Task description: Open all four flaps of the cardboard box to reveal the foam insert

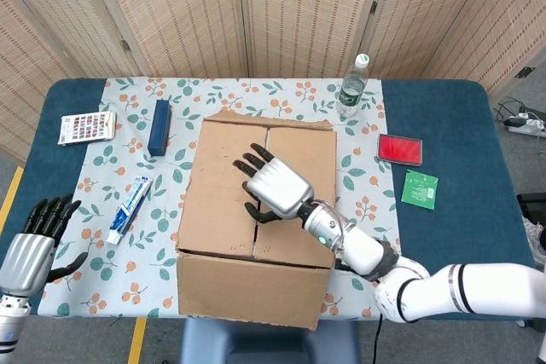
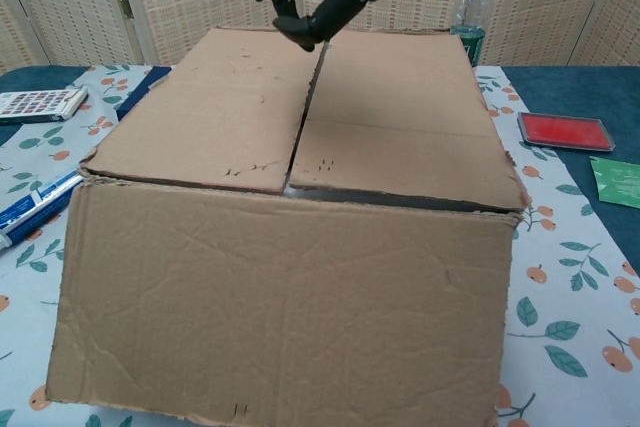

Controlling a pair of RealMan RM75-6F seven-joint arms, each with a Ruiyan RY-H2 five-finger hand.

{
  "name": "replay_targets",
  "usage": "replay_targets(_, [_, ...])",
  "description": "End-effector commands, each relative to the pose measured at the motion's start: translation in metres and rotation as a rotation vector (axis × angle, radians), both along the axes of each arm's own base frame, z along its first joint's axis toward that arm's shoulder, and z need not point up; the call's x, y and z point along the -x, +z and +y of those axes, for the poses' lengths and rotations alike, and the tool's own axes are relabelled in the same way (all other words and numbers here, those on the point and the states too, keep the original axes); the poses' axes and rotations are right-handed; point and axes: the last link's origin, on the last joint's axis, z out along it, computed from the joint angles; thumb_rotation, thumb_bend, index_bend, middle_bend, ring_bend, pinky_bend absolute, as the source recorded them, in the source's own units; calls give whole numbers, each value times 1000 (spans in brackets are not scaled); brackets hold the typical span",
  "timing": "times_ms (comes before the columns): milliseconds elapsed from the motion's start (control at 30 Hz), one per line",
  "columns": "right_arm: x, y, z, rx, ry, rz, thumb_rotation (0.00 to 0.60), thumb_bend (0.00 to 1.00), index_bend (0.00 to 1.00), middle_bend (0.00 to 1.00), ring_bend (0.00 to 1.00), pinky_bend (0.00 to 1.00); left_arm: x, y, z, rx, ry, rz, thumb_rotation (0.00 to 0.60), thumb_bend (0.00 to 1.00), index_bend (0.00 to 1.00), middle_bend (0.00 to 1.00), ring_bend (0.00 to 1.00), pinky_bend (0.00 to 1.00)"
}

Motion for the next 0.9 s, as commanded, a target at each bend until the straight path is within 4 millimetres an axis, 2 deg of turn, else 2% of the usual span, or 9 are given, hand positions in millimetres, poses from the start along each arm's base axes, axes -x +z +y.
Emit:
replay_targets(33, [-1, -13, -4, -3, 12, 31, 277, 610, 558, 146, 99, 0, 0, 2, 0, 0, 0, -6, 600, 282, 81, 56, 0, 0])
replay_targets(367, [6, -33, -12, -23, -11, 61, 279, 611, 558, 122, 83, 0, 0, 3, -4, -2, -13, -15, 600, 282, 81, 56, 0, 0])
replay_targets(900, [16, -42, -22, -22, -34, 100, 279, 610, 558, 118, 80, 0, 1, 5, -3, -7, -8, -18, 600, 282, 81, 56, 0, 0])
